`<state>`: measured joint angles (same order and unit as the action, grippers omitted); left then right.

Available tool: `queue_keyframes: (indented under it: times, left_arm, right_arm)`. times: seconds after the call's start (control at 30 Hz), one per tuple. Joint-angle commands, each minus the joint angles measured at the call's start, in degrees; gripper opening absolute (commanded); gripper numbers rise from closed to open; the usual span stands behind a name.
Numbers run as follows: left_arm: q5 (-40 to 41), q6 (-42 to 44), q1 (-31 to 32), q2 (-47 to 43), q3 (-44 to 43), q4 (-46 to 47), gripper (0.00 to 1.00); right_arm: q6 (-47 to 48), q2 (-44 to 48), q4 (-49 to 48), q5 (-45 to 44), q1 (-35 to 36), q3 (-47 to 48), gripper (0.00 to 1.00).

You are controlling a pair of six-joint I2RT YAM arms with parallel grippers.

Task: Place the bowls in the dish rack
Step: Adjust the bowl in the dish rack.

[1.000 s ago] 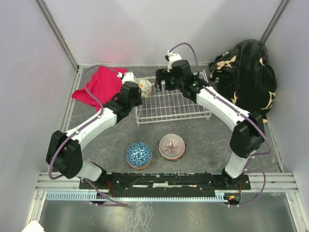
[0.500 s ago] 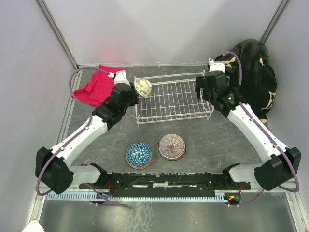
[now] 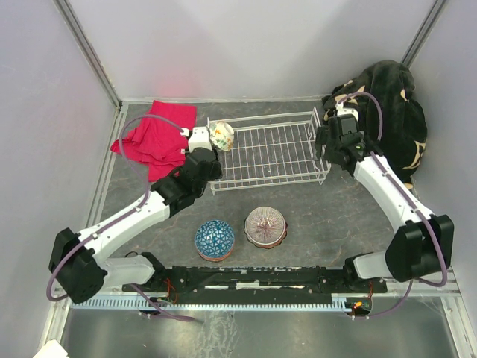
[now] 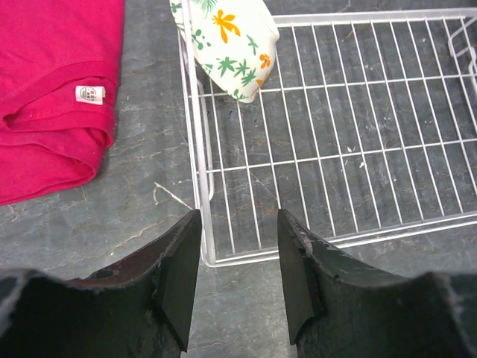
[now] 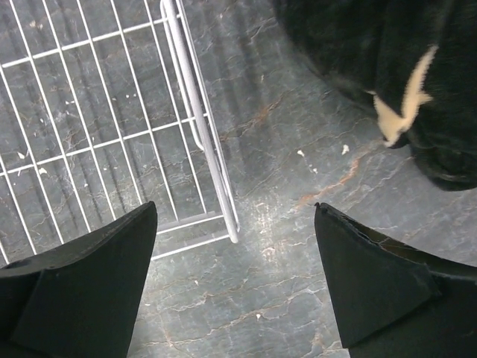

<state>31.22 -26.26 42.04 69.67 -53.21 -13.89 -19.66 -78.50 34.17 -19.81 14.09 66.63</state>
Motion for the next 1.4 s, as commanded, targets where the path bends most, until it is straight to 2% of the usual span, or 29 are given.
queue_keyframes:
  times: [0.0, 0.07, 0.2, 0.33, 0.47, 0.63, 0.77, 0.93, 1.27, 1.33, 1.37]
  left_arm:
    - [4.59, 0.48, -0.1, -3.0, 1.32, 3.45, 0.53]
    - [4.63, 0.58, -0.12, -2.35, 1.24, 3.62, 0.53]
    - [4.49, 0.84, -0.12, -1.81, 0.94, 3.51, 0.54]
    - [4.59, 0.95, -0.13, -1.65, 1.08, 3.71, 0.54]
    - [4.47, 0.95, -0.12, -1.38, 0.82, 3.49, 0.55]
    - [3.79, 0.86, -0.12, -1.59, 0.78, 3.4, 0.55]
    - [3.16, 0.77, -0.11, -1.26, 0.67, 3.41, 0.55]
    - [2.11, 0.66, -0.12, -1.17, 0.22, 3.09, 0.55]
    - [-0.99, 0.24, -0.12, -3.45, 0.55, 3.1, 0.56]
    - [-1.55, 0.09, -0.12, -3.73, 0.56, 3.07, 0.56]
    - [-1.96, 0.07, -0.1, -3.87, 0.49, 3.03, 0.56]
  right_arm:
    - [-1.6, -2.59, -2.85, 4.5, -1.25, -1.33, 0.92]
    - [-2.05, -3.26, -3.17, 4.92, -1.71, -2.23, 0.84]
    - [-2.57, -1.57, -3.41, 4.02, -2.07, -4.68, 0.43]
    - [-3.22, 1.36, -3.5, 6.01, -2.05, -7.24, 0.23]
    - [-3.99, 5.6, -3.53, 9.57, -2.09, -10.51, 0.11]
    - [-5.16, 12.83, -3.32, 11.35, -2.05, -14.38, 0.06]
    - [-5.39, 15.42, -4.29, 13.85, -2.07, -16.66, 0.1]
    - [-5.29, 14.21, -5.56, 16.76, -2.05, -15.31, 0.25]
    - [-5.26, 5.29, -6.63, 20.55, -2.04, -9.88, 0.22]
    - [-5.31, 5.45, -6.54, 21.04, -2.05, -9.73, 0.25]
    - [-5.35, 6.08, -6.12, 20.58, -2.05, -9.7, 0.31]
